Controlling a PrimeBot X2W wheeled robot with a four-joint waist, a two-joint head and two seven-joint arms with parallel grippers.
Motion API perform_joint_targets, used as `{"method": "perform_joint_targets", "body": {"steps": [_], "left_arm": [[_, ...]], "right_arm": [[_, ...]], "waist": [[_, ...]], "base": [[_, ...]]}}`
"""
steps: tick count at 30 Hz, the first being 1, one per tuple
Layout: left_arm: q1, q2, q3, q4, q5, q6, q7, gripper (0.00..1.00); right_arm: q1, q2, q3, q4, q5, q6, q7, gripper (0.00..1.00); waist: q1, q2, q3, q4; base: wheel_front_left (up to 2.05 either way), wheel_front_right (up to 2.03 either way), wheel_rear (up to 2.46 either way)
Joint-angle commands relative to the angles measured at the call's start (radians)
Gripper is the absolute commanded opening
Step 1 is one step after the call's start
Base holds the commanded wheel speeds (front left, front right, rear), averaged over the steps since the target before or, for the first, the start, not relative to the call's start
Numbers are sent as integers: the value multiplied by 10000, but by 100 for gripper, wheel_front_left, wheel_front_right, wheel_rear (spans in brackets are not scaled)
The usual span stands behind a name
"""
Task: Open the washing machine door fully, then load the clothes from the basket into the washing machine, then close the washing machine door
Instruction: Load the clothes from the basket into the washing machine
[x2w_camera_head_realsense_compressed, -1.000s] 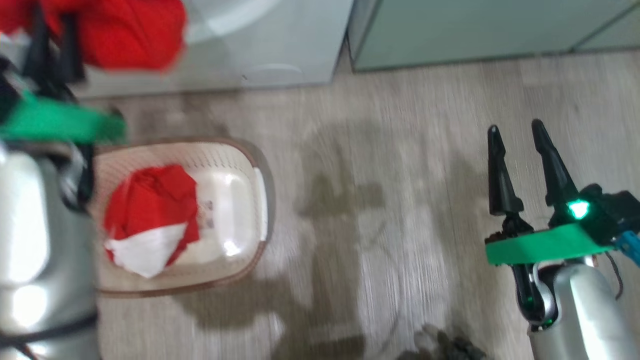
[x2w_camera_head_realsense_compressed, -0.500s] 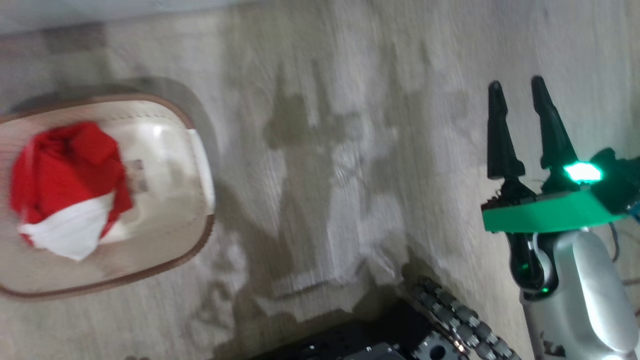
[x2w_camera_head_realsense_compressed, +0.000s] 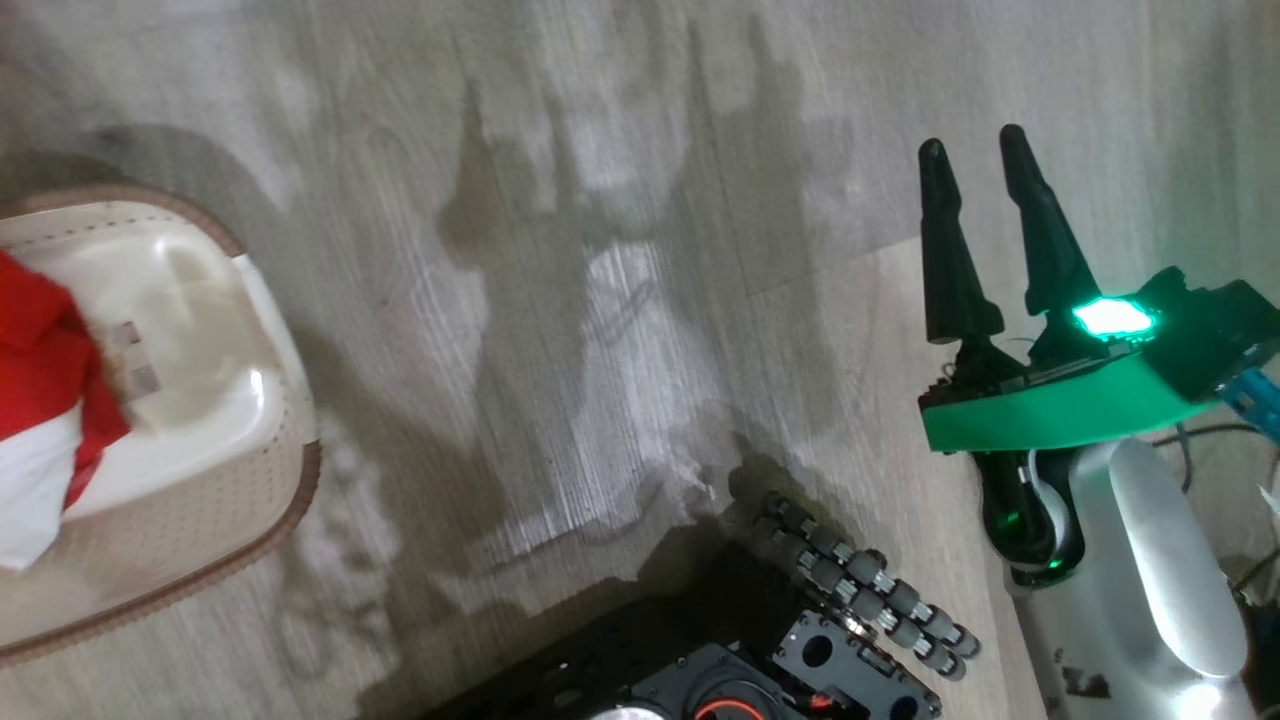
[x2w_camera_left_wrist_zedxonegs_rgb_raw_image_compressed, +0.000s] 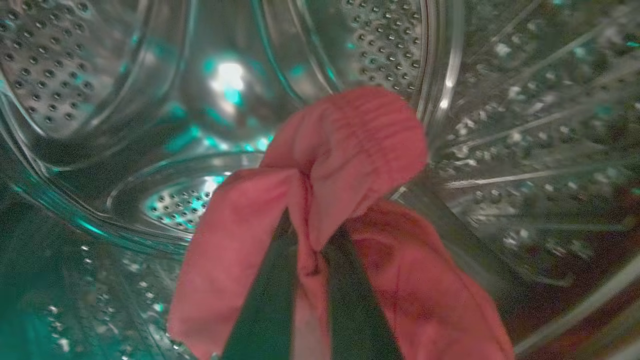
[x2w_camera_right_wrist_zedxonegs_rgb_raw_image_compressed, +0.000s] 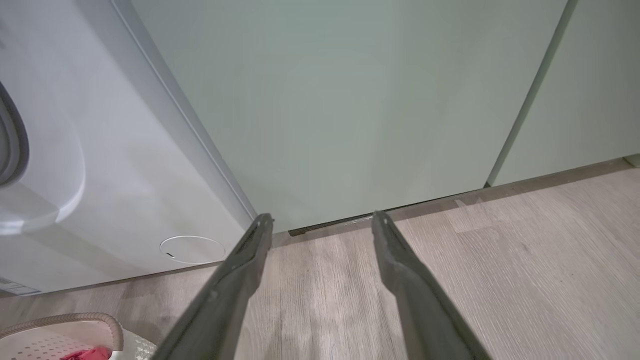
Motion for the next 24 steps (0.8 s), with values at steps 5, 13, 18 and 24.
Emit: {"method": "perform_joint_targets", "body": {"steps": [5, 13, 18, 24], "left_arm": [[-1185, 543, -195, 591, 267, 77, 78, 0], [-2256, 659, -640, 1878, 631, 171, 183, 0], [-2628, 565, -787, 2453, 624, 160, 43, 0], [-2779, 423, -929, 2933, 595, 297, -288, 100]], "right_arm": [[126, -45, 326, -192, 164, 0, -92, 100], [42, -45, 590, -207, 338, 0, -92, 100], [16, -45, 718, -183, 417, 0, -92, 100], [-36, -45, 662, -157, 486, 0, -92, 100]], "waist": [[-2, 0, 117, -274], [-2, 0, 249, -529], [-2, 0, 302, -640], [-2, 0, 336, -652]], "base": [[0, 0, 0], [0, 0, 0], [0, 0, 0], [0, 0, 0]]}}
